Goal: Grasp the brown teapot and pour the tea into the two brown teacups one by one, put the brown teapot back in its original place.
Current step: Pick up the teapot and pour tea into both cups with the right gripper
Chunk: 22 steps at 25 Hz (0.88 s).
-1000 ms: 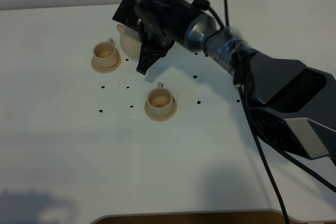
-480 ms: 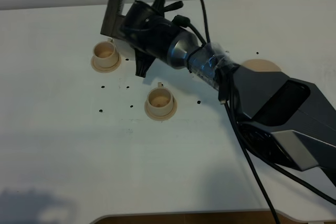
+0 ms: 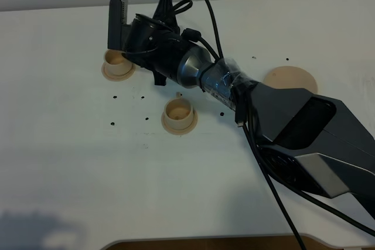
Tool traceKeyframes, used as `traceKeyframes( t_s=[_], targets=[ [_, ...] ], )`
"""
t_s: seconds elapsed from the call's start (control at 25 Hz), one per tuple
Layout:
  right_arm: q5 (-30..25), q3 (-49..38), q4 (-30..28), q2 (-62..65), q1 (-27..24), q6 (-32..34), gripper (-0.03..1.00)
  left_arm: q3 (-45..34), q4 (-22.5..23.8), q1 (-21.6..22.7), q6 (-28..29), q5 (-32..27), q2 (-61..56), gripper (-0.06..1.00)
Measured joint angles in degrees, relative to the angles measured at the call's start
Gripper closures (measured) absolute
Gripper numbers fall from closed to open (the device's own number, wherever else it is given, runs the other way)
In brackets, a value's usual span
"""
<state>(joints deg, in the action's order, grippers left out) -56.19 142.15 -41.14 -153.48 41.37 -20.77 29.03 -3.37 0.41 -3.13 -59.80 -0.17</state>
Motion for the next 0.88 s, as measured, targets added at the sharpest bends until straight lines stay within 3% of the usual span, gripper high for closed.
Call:
traceKeyframes(
  t_s=[0.88],
  targets=[
    [0.2, 0.0, -8.6, -1.1, 0.8, -4.9, 0.85, 0.0, 0.0, 0.0, -0.1, 0.0, 0.0, 0.46]
  ],
)
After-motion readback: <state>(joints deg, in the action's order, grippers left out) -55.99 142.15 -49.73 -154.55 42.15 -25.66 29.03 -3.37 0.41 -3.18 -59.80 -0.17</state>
